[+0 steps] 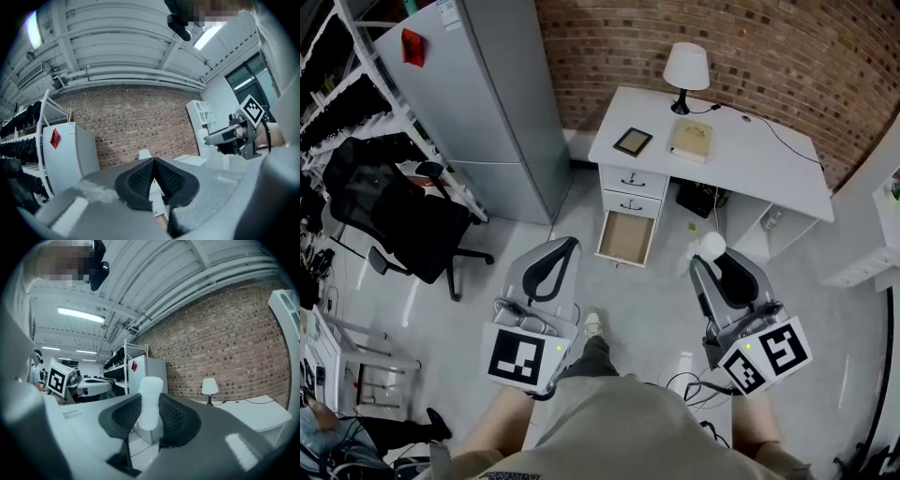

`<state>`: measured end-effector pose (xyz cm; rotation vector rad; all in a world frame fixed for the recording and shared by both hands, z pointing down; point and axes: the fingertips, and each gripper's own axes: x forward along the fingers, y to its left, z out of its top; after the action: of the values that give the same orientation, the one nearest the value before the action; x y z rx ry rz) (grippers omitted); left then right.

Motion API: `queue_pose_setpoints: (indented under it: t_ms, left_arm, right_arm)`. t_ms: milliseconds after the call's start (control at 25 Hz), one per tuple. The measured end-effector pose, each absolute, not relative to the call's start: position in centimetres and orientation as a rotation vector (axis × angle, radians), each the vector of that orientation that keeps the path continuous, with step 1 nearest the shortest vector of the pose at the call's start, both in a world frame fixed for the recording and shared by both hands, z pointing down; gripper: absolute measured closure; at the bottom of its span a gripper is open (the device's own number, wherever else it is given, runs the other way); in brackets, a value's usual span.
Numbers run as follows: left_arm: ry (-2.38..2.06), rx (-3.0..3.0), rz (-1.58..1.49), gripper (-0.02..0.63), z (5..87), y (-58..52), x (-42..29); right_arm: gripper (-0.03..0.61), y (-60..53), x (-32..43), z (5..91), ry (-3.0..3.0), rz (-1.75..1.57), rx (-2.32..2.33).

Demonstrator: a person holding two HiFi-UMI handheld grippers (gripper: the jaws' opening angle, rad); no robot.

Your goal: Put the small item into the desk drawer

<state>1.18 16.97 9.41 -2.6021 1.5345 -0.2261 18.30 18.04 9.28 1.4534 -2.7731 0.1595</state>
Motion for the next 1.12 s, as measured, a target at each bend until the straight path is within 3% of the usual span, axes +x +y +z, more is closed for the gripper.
queue_pose_setpoints:
  t_ms: [720,1120]
  left_arm:
    - [1.332,-2.728,-0.354,0.611,15.5,-5.9,-7.7]
    - [1.371,-2.801,-0.411,0.611,20.4,-12.7,-9.4]
  right_arm:
    - [0.456,-4.2,8.4,15.3,-2.544,0.323,1.511]
    - [0.456,-11.6,8.0,22.5,-2.424,0.522,1.534]
